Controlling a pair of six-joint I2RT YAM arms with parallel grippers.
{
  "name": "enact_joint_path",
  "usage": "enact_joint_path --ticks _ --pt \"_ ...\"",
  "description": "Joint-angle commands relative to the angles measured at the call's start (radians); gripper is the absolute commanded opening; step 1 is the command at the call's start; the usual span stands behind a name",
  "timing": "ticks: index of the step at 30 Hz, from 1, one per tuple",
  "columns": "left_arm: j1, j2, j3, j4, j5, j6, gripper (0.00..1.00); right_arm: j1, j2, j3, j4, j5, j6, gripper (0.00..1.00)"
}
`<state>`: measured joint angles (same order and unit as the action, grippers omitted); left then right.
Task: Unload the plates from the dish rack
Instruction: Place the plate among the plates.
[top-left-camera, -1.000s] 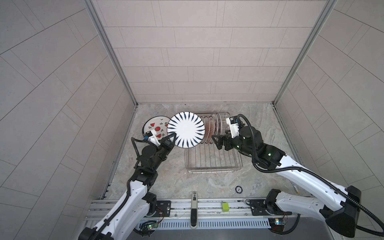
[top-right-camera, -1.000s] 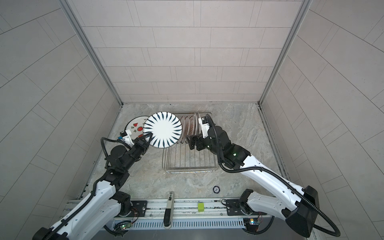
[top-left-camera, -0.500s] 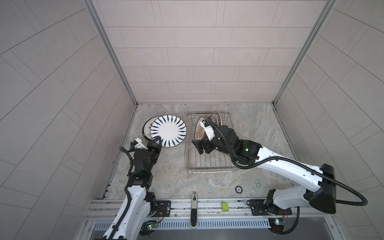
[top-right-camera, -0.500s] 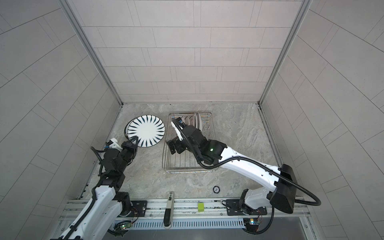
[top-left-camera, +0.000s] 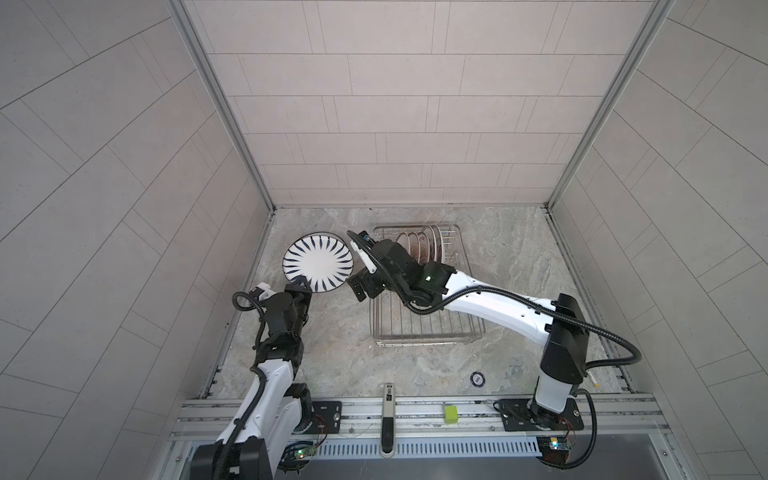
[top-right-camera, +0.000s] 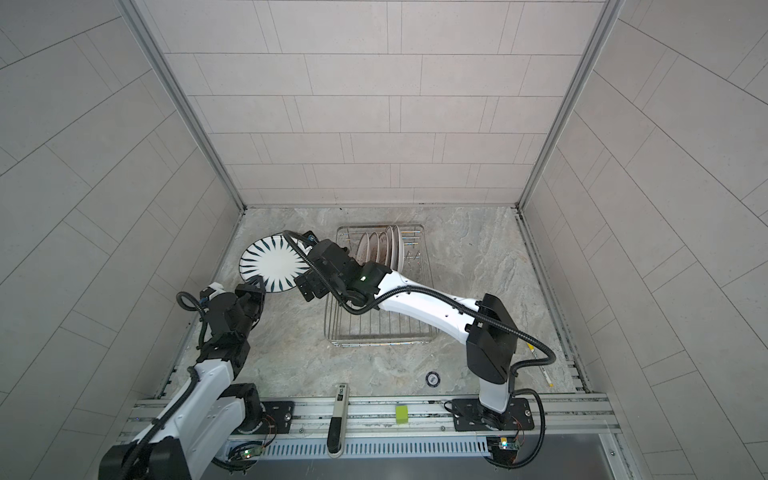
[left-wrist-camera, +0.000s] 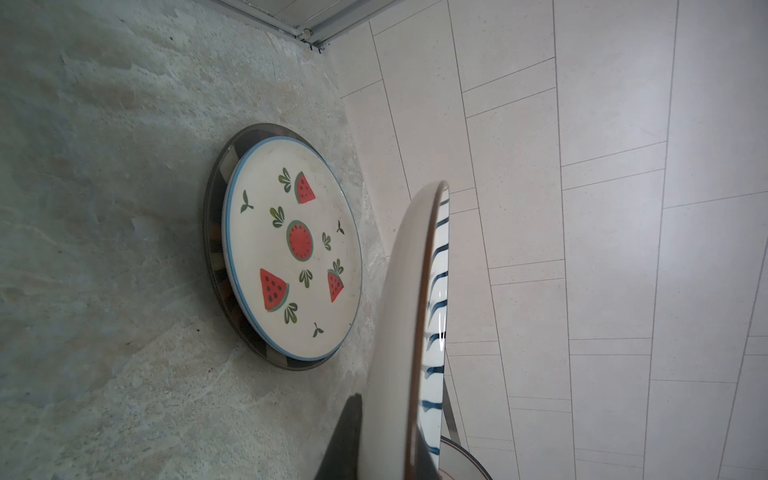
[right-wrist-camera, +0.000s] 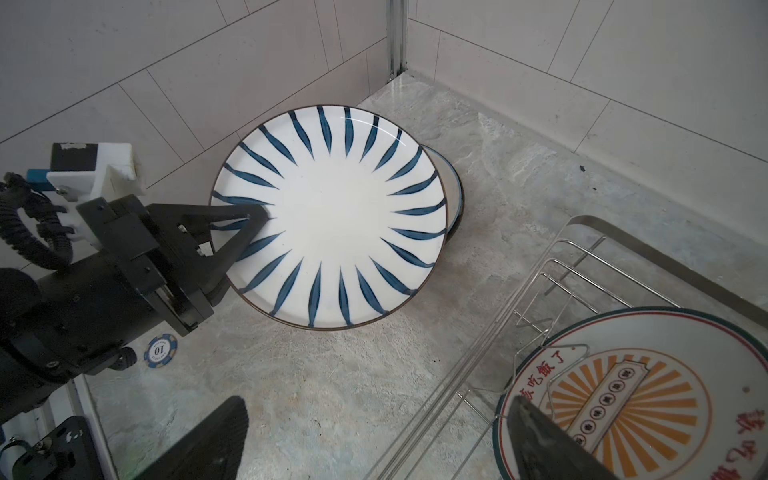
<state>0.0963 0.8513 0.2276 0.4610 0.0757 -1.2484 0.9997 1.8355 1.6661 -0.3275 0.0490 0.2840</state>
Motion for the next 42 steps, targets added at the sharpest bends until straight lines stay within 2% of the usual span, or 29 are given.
enact_joint_path --ticks 1,7,11,13,20,22,24,35,42 --pt "0.025 0.053 0.04 0.239 -0.002 -0.014 0.0 -0.002 0.054 0.075 -0.055 0.002 -0.018 0.99" --pt "0.027 0.147 0.061 0.252 -0.039 0.048 0.0 -0.026 0.188 0.217 -0.098 -0.049 -0.016 0.98" --pt "0.029 0.207 0.095 0.232 -0.099 0.072 0.0 -0.061 0.279 0.32 -0.133 -0.118 0.004 0.93" --pt "0.034 0.254 0.105 0.271 -0.09 0.078 0.0 -0.077 0.321 0.363 -0.14 -0.141 0.018 0.9" --pt "0.033 0.358 0.15 0.319 -0.078 0.069 0.0 -0.085 0.426 0.5 -0.204 -0.121 0.004 0.95" --pt "0.032 0.405 0.159 0.381 -0.057 0.059 0.0 -0.088 0.449 0.532 -0.22 -0.122 0.004 0.95" --pt "0.033 0.446 0.168 0.422 -0.049 0.047 0.0 -0.093 0.465 0.552 -0.227 -0.129 0.005 0.95" --pt "0.029 0.586 0.266 0.362 -0.072 0.07 0.0 -0.116 0.507 0.584 -0.223 -0.173 -0.011 0.95" --pt "0.027 0.657 0.276 0.402 -0.076 0.061 0.0 -0.125 0.522 0.586 -0.221 -0.182 -0.017 0.95"
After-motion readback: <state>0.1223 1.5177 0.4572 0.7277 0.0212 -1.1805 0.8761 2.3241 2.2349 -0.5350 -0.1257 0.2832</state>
